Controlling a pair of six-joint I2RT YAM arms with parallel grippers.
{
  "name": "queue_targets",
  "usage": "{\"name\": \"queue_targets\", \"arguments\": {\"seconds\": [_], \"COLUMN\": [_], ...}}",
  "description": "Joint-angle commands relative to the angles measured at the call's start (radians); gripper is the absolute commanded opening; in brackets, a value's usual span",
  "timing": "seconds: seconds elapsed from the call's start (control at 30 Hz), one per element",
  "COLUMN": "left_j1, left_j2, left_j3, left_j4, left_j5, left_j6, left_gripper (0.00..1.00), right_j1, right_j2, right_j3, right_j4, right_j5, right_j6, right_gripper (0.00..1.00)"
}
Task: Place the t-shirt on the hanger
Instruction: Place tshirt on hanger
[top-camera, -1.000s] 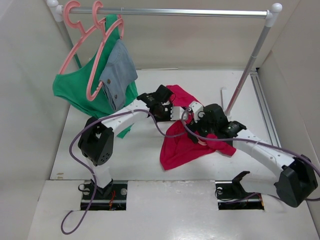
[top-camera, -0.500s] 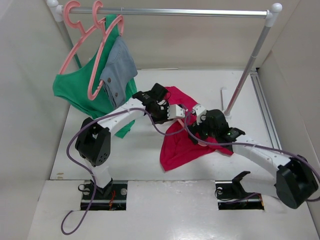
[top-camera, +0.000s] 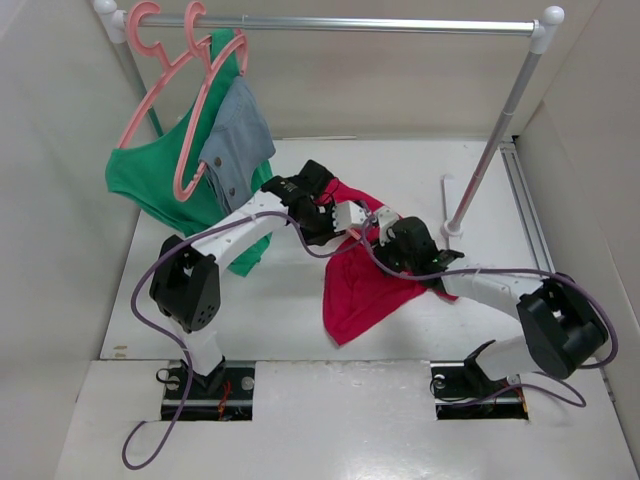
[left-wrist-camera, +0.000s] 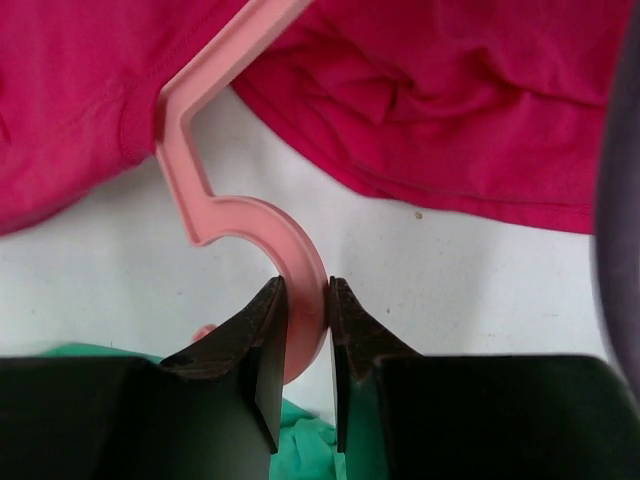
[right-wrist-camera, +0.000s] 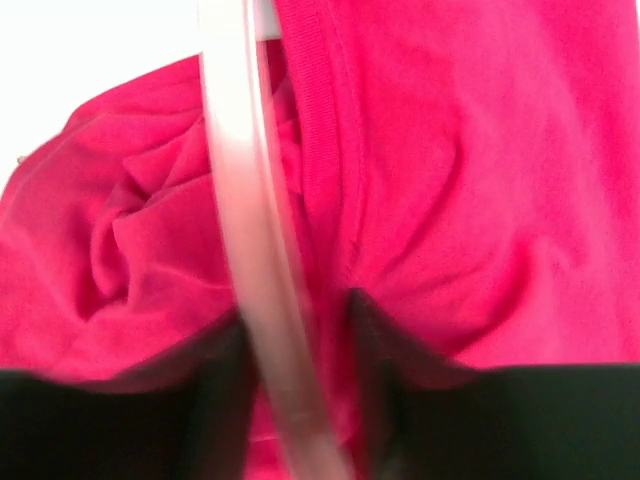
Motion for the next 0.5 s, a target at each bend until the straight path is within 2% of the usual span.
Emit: {"name": "queue_targets", "arguments": {"seconds": [0.0,0.03,0.07,0.17,0.2,0.23,0.27,0.3,0.33,0.37,0.4,0.43,0.47], "left_j1": [-0.016,-0.016,-0.016,-0.016,-0.016,-0.016,-0.016,-0.016,-0.016,-0.016,-0.016,-0.005,-0.005], "left_j2": [-0.048,-0.048,-0.048,-0.048,-0.061,-0.078,-0.090,-0.106,-0.124,-0.168,-0.193,-0.219,-0.270], "left_j3": [0.052,0.052,0.052,0.061,0.072,0.081,0.081,0.092,0.092,0.092,0.092,0.092,0.075], "left_j4": [-0.048,-0.057,-0.057,-0.057,-0.057,-0.057,-0.057,-0.057,-0.057,-0.057,-0.044,-0.006,0.022], "left_j5": [0.104,0.113,0.113,0.127,0.136,0.136,0.153,0.176,0.185,0.196,0.205,0.216,0.216], "left_j6": [-0.005,-0.005,-0.005,-0.005,-0.005,0.009,0.009,0.043,0.057,0.073,0.089,0.098,0.098], "left_gripper": [0.00,0.00,0.00,0.00,0.07,0.23,0.34,0.41,0.63,0.80,0.92,1.00,1.00], "right_j1": [0.001,0.001,0.001,0.001,0.001,-0.014,-0.034,-0.046,-0.060,-0.086,-0.099,-0.111,-0.131], "right_j2": [0.053,0.062,0.062,0.030,0.021,-0.002,-0.013,-0.023,-0.036,-0.059,-0.068,-0.077,-0.077], "right_j3": [0.031,0.031,0.031,0.031,0.031,0.031,0.022,0.022,0.022,0.013,0.013,0.013,0.013], "right_j4": [0.030,0.030,0.030,0.030,0.030,0.021,0.021,0.021,0.011,0.010,0.010,0.000,0.000], "right_j5": [0.071,0.071,0.071,0.039,-0.001,-0.029,-0.059,-0.122,-0.154,-0.182,-0.208,-0.260,-0.285], "right_j6": [0.004,0.004,0.004,-0.014,-0.023,-0.043,-0.043,-0.058,-0.058,-0.072,-0.086,-0.086,-0.100], "right_gripper": [0.26,0.05,0.00,0.00,0.00,0.00,0.00,0.00,0.00,0.00,0.00,0.00,0.00]}}
